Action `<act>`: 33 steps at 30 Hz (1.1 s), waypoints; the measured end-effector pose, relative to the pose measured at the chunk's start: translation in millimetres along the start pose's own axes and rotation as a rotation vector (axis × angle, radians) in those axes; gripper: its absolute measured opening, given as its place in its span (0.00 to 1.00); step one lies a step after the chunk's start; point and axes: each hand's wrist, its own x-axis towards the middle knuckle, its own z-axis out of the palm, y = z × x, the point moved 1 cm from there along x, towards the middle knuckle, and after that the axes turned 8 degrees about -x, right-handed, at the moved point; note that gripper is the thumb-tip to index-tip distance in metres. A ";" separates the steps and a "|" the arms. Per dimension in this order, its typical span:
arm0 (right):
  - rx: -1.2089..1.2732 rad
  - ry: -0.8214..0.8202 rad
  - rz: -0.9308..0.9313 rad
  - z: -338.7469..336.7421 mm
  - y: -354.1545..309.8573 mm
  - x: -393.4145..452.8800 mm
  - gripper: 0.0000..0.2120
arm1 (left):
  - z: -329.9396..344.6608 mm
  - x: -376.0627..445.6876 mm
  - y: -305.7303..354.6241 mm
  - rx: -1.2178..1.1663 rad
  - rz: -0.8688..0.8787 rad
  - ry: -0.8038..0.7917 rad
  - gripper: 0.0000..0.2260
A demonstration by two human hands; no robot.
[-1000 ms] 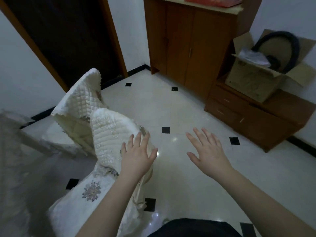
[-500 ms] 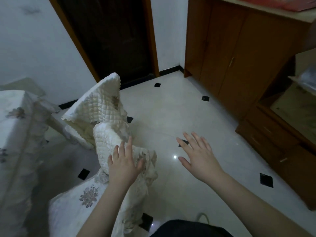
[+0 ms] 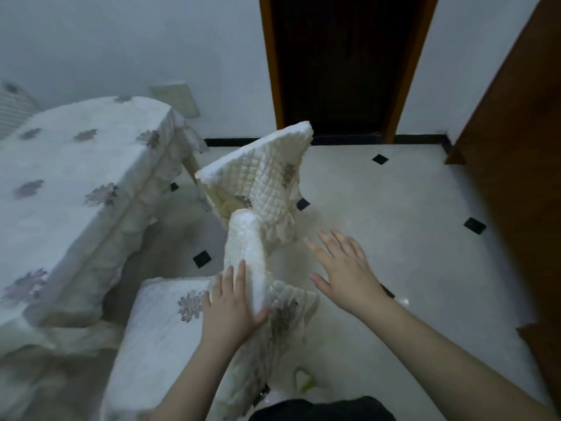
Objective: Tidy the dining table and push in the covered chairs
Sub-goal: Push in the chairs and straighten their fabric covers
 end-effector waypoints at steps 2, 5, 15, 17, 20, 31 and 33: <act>-0.002 0.006 -0.107 2.2 -11.3 30.4 0.37 | 3.7 2.5 -1.4 -0.038 -0.031 -0.001 0.45; -0.014 -0.009 -0.251 10.3 -19.2 71.2 0.38 | 9.1 4.0 -1.6 -0.085 -0.087 -0.050 0.47; -0.036 -0.213 -0.573 51.7 -36.5 158.5 0.39 | 14.0 1.5 -4.1 -0.180 -0.228 0.012 0.52; -0.034 -0.242 -0.670 63.8 -39.3 168.1 0.38 | 16.1 0.8 -1.5 -0.168 -0.288 0.018 0.52; -0.021 -0.318 -0.831 75.2 -42.7 183.4 0.38 | 16.0 -5.3 4.5 -0.120 -0.367 0.097 0.50; -0.043 -0.434 -1.270 90.9 -69.9 240.2 0.24 | 44.5 -41.5 58.4 -0.172 -0.754 0.304 0.36; -0.073 -0.425 -1.289 90.7 -74.9 243.2 0.23 | 49.4 -51.5 64.0 -0.171 -0.841 0.326 0.36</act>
